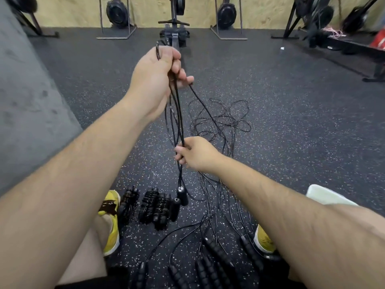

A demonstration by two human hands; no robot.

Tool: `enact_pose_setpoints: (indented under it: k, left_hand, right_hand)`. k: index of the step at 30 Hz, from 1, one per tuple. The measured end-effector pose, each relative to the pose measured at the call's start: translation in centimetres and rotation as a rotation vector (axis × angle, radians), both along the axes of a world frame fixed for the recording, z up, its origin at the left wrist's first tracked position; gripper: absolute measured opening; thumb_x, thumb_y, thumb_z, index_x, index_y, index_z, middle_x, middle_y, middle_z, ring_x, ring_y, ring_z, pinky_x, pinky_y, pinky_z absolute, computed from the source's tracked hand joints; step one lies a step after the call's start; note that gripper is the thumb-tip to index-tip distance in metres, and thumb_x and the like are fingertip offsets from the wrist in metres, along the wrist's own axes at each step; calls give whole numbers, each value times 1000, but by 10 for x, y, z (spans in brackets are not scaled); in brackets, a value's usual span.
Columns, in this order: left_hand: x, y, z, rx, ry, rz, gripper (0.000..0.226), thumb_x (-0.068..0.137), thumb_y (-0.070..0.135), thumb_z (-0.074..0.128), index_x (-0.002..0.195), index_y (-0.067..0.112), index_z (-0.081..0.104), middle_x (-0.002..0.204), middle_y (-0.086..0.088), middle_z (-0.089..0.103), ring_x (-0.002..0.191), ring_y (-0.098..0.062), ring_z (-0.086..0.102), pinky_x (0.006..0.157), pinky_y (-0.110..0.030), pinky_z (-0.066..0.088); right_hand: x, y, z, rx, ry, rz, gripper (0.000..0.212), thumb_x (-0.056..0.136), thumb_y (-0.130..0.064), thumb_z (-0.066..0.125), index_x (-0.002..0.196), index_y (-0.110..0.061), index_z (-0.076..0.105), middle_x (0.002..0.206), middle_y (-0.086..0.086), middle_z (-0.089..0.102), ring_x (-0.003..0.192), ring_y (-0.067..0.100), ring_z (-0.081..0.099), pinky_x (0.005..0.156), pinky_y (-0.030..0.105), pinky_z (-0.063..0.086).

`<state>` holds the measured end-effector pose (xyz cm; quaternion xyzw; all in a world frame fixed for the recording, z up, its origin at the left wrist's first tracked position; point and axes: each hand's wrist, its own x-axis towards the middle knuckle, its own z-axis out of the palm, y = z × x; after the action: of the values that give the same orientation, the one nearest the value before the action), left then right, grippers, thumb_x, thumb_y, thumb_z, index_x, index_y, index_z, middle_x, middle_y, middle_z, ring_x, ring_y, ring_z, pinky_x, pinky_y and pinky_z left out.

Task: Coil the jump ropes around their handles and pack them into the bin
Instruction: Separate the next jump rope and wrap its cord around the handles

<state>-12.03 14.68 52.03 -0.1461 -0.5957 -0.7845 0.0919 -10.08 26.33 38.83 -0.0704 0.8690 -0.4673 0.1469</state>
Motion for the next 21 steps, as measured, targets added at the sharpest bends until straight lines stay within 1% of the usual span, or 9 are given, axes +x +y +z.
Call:
enact_pose_setpoints:
  k: [3,5,9,11,13,15,18,19,21]
  left_hand:
    - [-9,-12,-2,-199,43,122,24,110,17,35,95,11,52,69,0,53,59,-15,55,76,-44,56]
    - [-16,-22,-4,-306,46,170,26,110,24,37,94,14,55,70,3,61,61,-14,60,74,-43,54]
    - [-25,-37,-11,-479,-31,244,30,108,37,38,98,16,57,78,4,68,69,-15,63,70,-35,52]
    - [-26,-38,-14,-559,-71,276,34,107,40,38,101,13,58,81,2,68,68,-14,64,68,-31,51]
    - [-27,-40,-20,-715,-71,323,39,106,44,41,105,10,59,86,3,71,68,-12,65,68,-27,50]
    - [-28,-44,-28,-900,-55,353,36,105,45,42,104,12,57,91,3,72,73,-12,68,67,-26,47]
    - [-30,-48,-34,-990,-94,349,31,105,41,44,107,12,54,102,-3,71,88,-19,69,65,-27,44]
    - [-28,-48,-35,-1047,-131,366,35,104,43,46,114,10,54,110,-6,68,98,-24,66,70,-30,44]
    - [-24,-48,-41,-1320,-163,540,59,100,52,51,135,5,45,132,-17,52,124,-35,49,96,-42,41]
  right_hand:
    - [2,14,9,146,73,25,12,103,-18,48,100,-13,60,91,2,75,68,8,62,62,30,52]
    - [6,25,21,179,117,42,9,102,-16,49,100,-14,57,85,0,75,63,6,63,61,32,53]
    - [13,35,46,111,157,55,12,102,-20,49,94,-15,57,76,-4,76,62,18,55,53,36,46]
    - [15,38,60,43,197,24,14,103,-20,49,96,-14,60,76,-3,76,56,16,48,47,30,40]
    - [15,41,71,-21,246,-4,18,104,-21,50,99,-9,62,76,-1,76,55,17,43,44,26,34]
    - [14,43,80,-88,281,-27,22,103,-22,51,101,-4,63,74,0,75,58,20,42,49,30,34]
    - [12,45,87,-188,307,-48,24,102,-20,53,100,2,63,71,0,73,62,24,41,56,36,34]
    - [11,45,89,-223,310,-50,23,102,-18,53,100,2,63,71,0,73,63,24,41,57,36,34]
    - [8,43,93,-306,306,-50,19,102,-17,54,99,-1,64,70,-1,73,62,23,42,55,35,36]
